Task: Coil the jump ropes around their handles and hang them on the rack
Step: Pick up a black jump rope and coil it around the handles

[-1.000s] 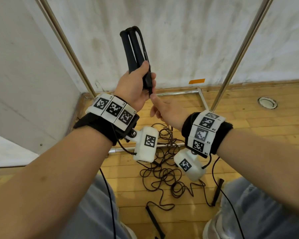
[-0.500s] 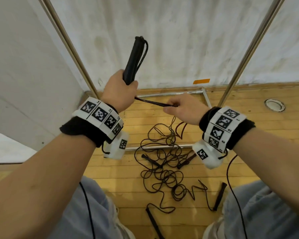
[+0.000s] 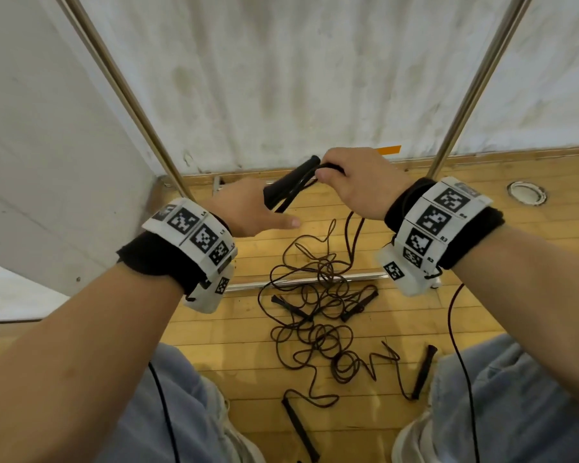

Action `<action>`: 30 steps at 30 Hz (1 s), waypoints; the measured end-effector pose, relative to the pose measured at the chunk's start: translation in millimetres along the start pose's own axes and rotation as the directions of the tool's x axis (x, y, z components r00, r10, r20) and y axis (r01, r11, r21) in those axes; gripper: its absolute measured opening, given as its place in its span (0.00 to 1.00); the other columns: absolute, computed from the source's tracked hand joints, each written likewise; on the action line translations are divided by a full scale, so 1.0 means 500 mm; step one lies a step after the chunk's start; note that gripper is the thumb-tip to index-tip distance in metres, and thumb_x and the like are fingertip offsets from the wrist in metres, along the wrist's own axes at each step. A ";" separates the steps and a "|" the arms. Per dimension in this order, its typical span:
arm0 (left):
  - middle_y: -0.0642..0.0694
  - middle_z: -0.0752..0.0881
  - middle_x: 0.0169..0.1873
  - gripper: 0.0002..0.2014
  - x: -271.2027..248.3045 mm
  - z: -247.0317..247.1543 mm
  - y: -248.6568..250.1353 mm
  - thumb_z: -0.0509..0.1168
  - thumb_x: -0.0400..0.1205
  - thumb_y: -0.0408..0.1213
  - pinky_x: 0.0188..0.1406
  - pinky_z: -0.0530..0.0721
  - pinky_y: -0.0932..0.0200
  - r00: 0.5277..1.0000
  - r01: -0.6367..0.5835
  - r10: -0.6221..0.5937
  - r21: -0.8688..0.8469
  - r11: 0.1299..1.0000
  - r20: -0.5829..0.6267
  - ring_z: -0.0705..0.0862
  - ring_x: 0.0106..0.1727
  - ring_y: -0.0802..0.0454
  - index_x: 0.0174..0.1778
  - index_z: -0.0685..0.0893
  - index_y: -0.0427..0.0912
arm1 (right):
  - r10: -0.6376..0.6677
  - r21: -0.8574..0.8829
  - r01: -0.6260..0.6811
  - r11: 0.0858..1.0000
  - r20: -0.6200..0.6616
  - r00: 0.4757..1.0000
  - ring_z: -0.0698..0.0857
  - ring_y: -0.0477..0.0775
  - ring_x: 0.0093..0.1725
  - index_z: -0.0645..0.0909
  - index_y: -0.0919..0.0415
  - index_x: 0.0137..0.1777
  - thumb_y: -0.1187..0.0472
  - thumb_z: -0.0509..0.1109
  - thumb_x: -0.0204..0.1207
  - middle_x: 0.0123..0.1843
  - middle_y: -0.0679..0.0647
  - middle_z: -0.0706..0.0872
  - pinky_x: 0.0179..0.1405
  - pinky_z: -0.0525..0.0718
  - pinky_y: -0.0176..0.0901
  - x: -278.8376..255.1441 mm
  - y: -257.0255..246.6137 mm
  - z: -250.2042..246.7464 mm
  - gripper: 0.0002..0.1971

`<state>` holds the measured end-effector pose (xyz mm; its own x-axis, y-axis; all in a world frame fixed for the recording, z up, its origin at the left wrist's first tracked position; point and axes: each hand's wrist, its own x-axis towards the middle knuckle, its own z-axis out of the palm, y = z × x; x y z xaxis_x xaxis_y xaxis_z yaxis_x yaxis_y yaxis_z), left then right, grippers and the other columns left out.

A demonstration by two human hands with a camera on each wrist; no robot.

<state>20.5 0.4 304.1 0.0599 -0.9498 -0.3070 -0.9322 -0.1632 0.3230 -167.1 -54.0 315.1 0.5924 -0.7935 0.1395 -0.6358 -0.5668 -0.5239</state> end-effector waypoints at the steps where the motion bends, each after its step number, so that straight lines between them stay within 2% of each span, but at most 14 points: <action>1: 0.45 0.80 0.30 0.26 0.001 0.008 0.004 0.69 0.72 0.65 0.30 0.78 0.56 1.000 -0.005 0.004 0.066 0.998 0.004 0.80 0.28 0.50 0.41 0.78 0.42 | -0.033 0.023 0.033 0.999 -0.001 0.999 0.72 0.41 0.31 0.79 0.57 0.47 0.55 0.59 0.84 0.32 0.43 0.75 0.28 0.69 0.27 -0.002 -0.007 -0.001 0.09; 3: 0.48 0.79 0.29 0.24 0.000 0.026 0.015 0.67 0.75 0.63 0.29 0.74 0.58 1.000 -0.016 0.016 0.157 0.987 -0.001 0.78 0.29 0.52 0.42 0.79 0.42 | -0.096 0.026 0.096 0.995 -0.017 0.995 0.73 0.41 0.31 0.81 0.58 0.47 0.55 0.60 0.83 0.32 0.42 0.75 0.32 0.70 0.22 -0.004 -0.022 0.000 0.10; 4: 0.48 0.80 0.31 0.20 -0.001 0.036 0.020 0.68 0.77 0.60 0.30 0.75 0.58 1.000 -0.022 0.023 0.175 0.984 -0.004 0.79 0.31 0.52 0.44 0.79 0.43 | -0.114 0.015 0.114 0.993 -0.027 0.993 0.73 0.41 0.31 0.82 0.58 0.46 0.53 0.61 0.82 0.31 0.42 0.75 0.32 0.70 0.23 -0.004 -0.026 0.001 0.11; 7: 0.48 0.83 0.39 0.09 -0.006 0.053 0.028 0.65 0.79 0.44 0.37 0.81 0.57 1.000 -0.018 0.020 0.187 0.982 -0.009 0.82 0.39 0.51 0.53 0.79 0.46 | -0.039 -0.020 0.038 0.999 -0.084 0.996 0.74 0.43 0.31 0.80 0.55 0.38 0.42 0.67 0.75 0.30 0.44 0.77 0.28 0.67 0.33 0.004 -0.017 -0.006 0.16; 10: 0.49 0.82 0.40 0.09 -0.014 0.054 0.028 0.62 0.79 0.37 0.41 0.84 0.55 0.999 -0.040 0.044 0.196 0.980 -0.016 0.82 0.41 0.50 0.55 0.78 0.47 | 0.066 -0.039 -0.071 0.997 -0.114 0.991 0.73 0.45 0.29 0.74 0.51 0.29 0.35 0.70 0.69 0.29 0.47 0.76 0.27 0.65 0.38 0.011 0.006 -0.017 0.21; 15: 0.51 0.81 0.39 0.14 -0.025 0.052 0.039 0.62 0.78 0.35 0.46 0.85 0.54 0.994 -0.100 0.089 0.206 0.973 0.061 0.82 0.41 0.52 0.58 0.77 0.54 | 0.055 0.030 -0.054 0.998 -0.034 0.998 0.72 0.44 0.29 0.73 0.49 0.29 0.38 0.70 0.70 0.29 0.45 0.74 0.28 0.64 0.37 0.016 0.012 -0.008 0.18; 18: 0.52 0.81 0.38 0.16 -0.034 0.032 0.039 0.60 0.78 0.32 0.40 0.81 0.58 0.982 -0.172 0.163 0.096 0.980 0.101 0.81 0.40 0.54 0.56 0.77 0.58 | 0.071 0.107 -0.069 0.992 -0.016 0.997 0.71 0.44 0.27 0.76 0.50 0.29 0.40 0.71 0.70 0.27 0.46 0.74 0.27 0.66 0.37 0.020 0.022 -0.023 0.17; 21: 0.50 0.82 0.36 0.16 -0.049 -0.007 0.032 0.62 0.77 0.28 0.35 0.74 0.60 0.957 -0.280 0.286 -0.087 0.956 0.057 0.81 0.38 0.53 0.43 0.78 0.59 | 0.079 0.265 -0.067 0.962 -0.034 0.996 0.70 0.40 0.22 0.79 0.49 0.28 0.43 0.72 0.72 0.23 0.44 0.72 0.24 0.69 0.28 0.021 0.027 -0.040 0.16; 24: 0.46 0.84 0.35 0.13 -0.063 -0.027 0.029 0.67 0.72 0.23 0.30 0.75 0.63 0.953 -0.295 0.304 -0.247 0.923 0.001 0.80 0.32 0.57 0.37 0.81 0.49 | 0.088 0.419 -0.087 0.904 0.016 0.996 0.73 0.37 0.24 0.82 0.51 0.33 0.48 0.70 0.75 0.24 0.42 0.75 0.29 0.74 0.23 0.018 0.025 -0.046 0.12; 26: 0.48 0.84 0.33 0.12 -0.068 -0.032 0.031 0.67 0.68 0.19 0.26 0.75 0.65 0.953 -0.279 0.303 -0.392 0.877 -0.003 0.78 0.28 0.59 0.38 0.83 0.42 | 0.083 0.528 -0.102 0.843 0.060 0.995 0.79 0.38 0.28 0.84 0.57 0.42 0.55 0.69 0.78 0.32 0.47 0.81 0.32 0.79 0.26 0.013 0.026 -0.052 0.07; 28: 0.47 0.85 0.34 0.15 -0.076 -0.038 0.034 0.67 0.67 0.17 0.24 0.75 0.60 0.947 -0.281 0.321 -0.532 0.799 -0.019 0.79 0.29 0.52 0.39 0.83 0.42 | 0.080 0.545 -0.110 0.831 0.078 0.994 0.80 0.42 0.29 0.83 0.65 0.48 0.63 0.65 0.80 0.35 0.55 0.81 0.30 0.79 0.30 0.012 0.026 -0.054 0.07; 30: 0.46 0.85 0.34 0.15 -0.078 -0.044 0.034 0.66 0.67 0.18 0.21 0.75 0.60 0.938 -0.296 0.341 -0.650 0.699 -0.061 0.79 0.28 0.49 0.40 0.82 0.42 | 0.097 0.563 -0.137 0.815 0.101 0.990 0.73 0.44 0.24 0.81 0.63 0.41 0.67 0.62 0.80 0.28 0.54 0.77 0.24 0.72 0.34 0.013 0.022 -0.047 0.09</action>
<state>10.0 28.6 341.5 -0.2400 -0.9629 -0.1234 -0.4378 -0.0061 0.8991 -181.8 -70.8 329.7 0.5747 -0.8184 0.0029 -0.3208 -0.2285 -0.9192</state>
